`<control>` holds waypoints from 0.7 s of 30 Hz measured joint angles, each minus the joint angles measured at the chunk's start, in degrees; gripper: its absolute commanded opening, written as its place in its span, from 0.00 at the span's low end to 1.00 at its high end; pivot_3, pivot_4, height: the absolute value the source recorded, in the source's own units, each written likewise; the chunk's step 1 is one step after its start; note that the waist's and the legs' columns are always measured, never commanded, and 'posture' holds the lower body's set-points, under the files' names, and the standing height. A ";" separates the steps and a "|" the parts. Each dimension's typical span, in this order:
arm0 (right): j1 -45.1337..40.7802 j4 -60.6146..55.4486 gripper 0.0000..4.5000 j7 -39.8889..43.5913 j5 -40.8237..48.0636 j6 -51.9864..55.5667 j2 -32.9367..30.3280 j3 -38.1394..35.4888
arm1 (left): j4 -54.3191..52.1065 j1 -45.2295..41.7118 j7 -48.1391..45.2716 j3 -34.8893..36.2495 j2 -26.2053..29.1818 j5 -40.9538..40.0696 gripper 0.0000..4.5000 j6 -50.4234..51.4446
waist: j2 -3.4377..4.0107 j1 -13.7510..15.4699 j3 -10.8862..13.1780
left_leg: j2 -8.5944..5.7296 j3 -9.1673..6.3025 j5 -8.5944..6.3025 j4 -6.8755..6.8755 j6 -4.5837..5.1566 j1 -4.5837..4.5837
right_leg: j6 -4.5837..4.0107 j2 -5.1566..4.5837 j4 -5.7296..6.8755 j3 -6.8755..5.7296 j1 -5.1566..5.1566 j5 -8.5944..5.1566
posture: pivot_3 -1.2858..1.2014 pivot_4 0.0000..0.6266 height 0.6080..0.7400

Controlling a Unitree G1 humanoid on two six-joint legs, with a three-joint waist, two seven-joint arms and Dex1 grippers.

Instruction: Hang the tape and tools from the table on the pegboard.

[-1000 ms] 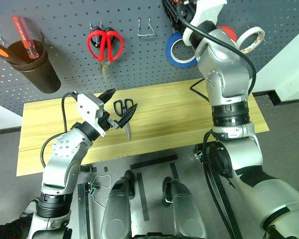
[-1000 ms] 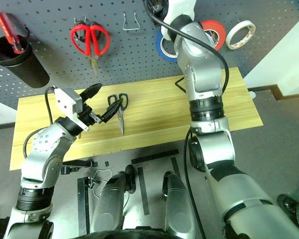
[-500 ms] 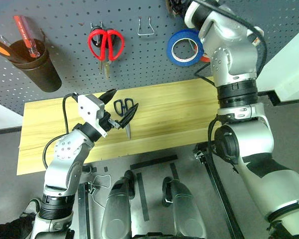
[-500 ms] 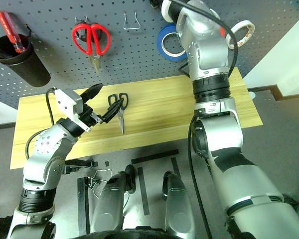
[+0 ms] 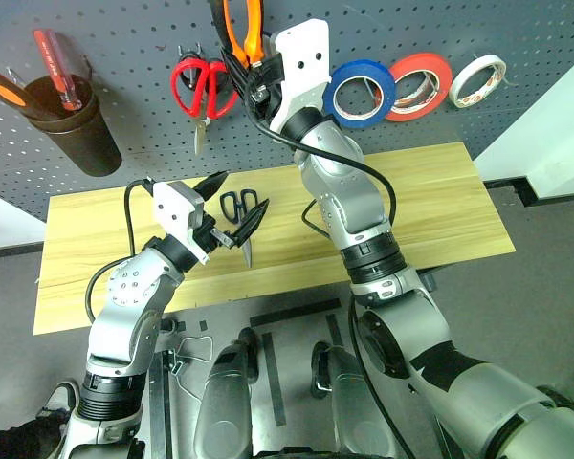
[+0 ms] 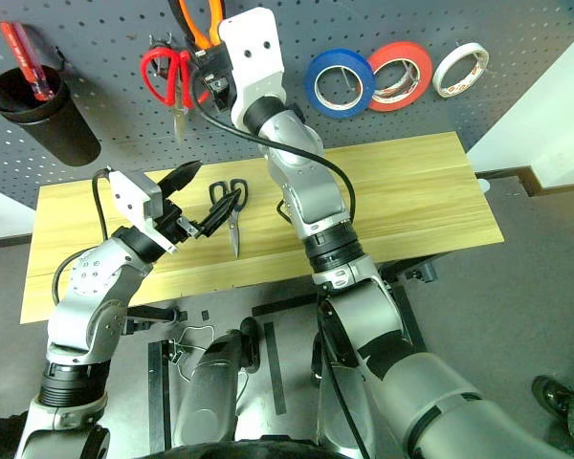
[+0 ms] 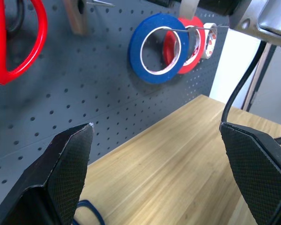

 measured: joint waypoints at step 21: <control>-3.28 5.27 0.52 -1.76 -2.41 -2.36 -2.52 -1.07 | 0.00 0.25 -0.17 0.01 -0.04 0.00 1.00 0.08 | 0.00 -0.02 0.00 | -0.01 0.03 0.00 0.02 0.01 -0.01 | 0.00 -0.01 -0.01 0.00 0.01 0.00 | 0.54 0.51 0.82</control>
